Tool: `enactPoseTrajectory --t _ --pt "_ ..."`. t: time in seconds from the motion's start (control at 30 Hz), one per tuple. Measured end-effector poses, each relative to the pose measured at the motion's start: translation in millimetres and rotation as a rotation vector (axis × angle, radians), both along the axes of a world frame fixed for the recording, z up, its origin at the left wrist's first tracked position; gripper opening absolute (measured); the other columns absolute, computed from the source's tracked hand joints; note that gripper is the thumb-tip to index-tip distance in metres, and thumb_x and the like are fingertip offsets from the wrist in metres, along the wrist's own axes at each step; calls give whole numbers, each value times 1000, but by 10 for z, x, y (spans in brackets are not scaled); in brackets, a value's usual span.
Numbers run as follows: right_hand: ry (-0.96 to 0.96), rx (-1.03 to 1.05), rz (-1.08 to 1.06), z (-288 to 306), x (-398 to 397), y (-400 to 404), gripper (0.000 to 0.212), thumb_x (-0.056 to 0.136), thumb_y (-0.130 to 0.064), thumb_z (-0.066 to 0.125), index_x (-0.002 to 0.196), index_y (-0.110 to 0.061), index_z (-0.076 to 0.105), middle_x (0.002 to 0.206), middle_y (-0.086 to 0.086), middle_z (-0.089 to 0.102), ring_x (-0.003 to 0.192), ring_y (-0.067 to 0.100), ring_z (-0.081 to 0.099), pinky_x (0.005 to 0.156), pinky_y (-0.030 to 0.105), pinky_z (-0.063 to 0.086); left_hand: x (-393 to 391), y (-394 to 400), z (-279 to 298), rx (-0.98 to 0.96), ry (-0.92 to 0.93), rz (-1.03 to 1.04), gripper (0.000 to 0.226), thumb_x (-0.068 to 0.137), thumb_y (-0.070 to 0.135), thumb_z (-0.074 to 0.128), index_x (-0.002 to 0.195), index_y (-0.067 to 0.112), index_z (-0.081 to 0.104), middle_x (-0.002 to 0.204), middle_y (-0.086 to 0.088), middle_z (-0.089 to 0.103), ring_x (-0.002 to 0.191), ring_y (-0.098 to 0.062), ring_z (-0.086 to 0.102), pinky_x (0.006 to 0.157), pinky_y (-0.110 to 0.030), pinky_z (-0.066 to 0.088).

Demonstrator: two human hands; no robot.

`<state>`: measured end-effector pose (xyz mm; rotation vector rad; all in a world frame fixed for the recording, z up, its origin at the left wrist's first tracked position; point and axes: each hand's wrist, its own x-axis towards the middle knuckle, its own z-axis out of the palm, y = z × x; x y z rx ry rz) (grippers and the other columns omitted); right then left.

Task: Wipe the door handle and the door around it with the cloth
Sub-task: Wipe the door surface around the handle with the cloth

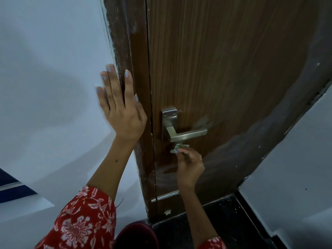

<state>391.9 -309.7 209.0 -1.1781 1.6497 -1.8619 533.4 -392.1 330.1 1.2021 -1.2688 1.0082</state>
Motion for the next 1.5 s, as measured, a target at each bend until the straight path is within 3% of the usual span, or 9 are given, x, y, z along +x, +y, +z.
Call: enactPoseTrajectory --t 0.1,0.23,0.43,0.57,0.77,0.93,1.13,1.33,1.5 --pt "-212 -66 -60 45 -53 -223 26 73 4 71 87 -18 68 98 8 67 92 12 64 72 10 52 -4 -18 -20 -10 -1 8 50 95 13 41 144 8 35 140 -30 45 135 -41 34 119 -43 14" --pt "-149 13 53 -111 131 -308 22 77 2 68 91 -15 67 102 -11 57 91 5 61 76 12 54 -6 -31 -26 -31 -3 11 45 98 16 35 142 7 37 139 -30 46 134 -41 34 119 -43 15" --pt "-336 42 -47 -139 -80 -344 30 77 0 69 89 -27 63 112 3 55 100 11 60 80 21 55 -11 -38 -21 -41 3 10 45 97 15 37 141 8 38 138 -30 47 133 -43 36 118 -44 17" --pt "-220 14 41 -82 115 -289 33 78 -1 68 92 -30 61 102 -1 63 94 1 61 79 21 56 -6 -45 -24 -41 6 14 47 96 15 39 142 7 38 137 -31 47 133 -43 35 118 -43 17" --pt "-601 -3 -55 20 -143 -398 33 74 13 65 90 -16 64 93 7 67 90 18 65 69 14 55 -19 -26 -16 -28 12 1 45 98 18 35 142 7 37 138 -31 47 133 -43 36 118 -43 17" --pt "-434 45 93 19 6 -348 27 76 6 67 84 -20 64 88 9 69 86 23 67 75 31 56 -4 -44 -23 -40 24 -1 46 98 17 36 143 8 36 139 -31 45 134 -43 33 118 -44 16" --pt "-793 -72 13 248 -455 -564 29 78 10 62 91 -15 67 97 2 69 95 14 67 77 24 57 -28 -13 -12 -7 42 -3 46 98 14 36 144 8 34 140 -32 42 135 -43 31 119 -44 14" --pt "-527 91 211 195 -365 -427 28 74 4 69 83 -23 67 88 -4 70 92 7 67 78 24 54 -90 85 28 31 65 -28 45 99 13 34 144 6 31 143 -35 37 137 -46 27 119 -46 12" --pt "-734 -99 25 392 -904 -709 29 76 9 65 89 -17 67 91 0 68 89 11 66 69 18 56 -108 77 188 3 76 -18 46 99 11 37 142 -3 31 144 -35 35 138 -44 26 120 -45 11"
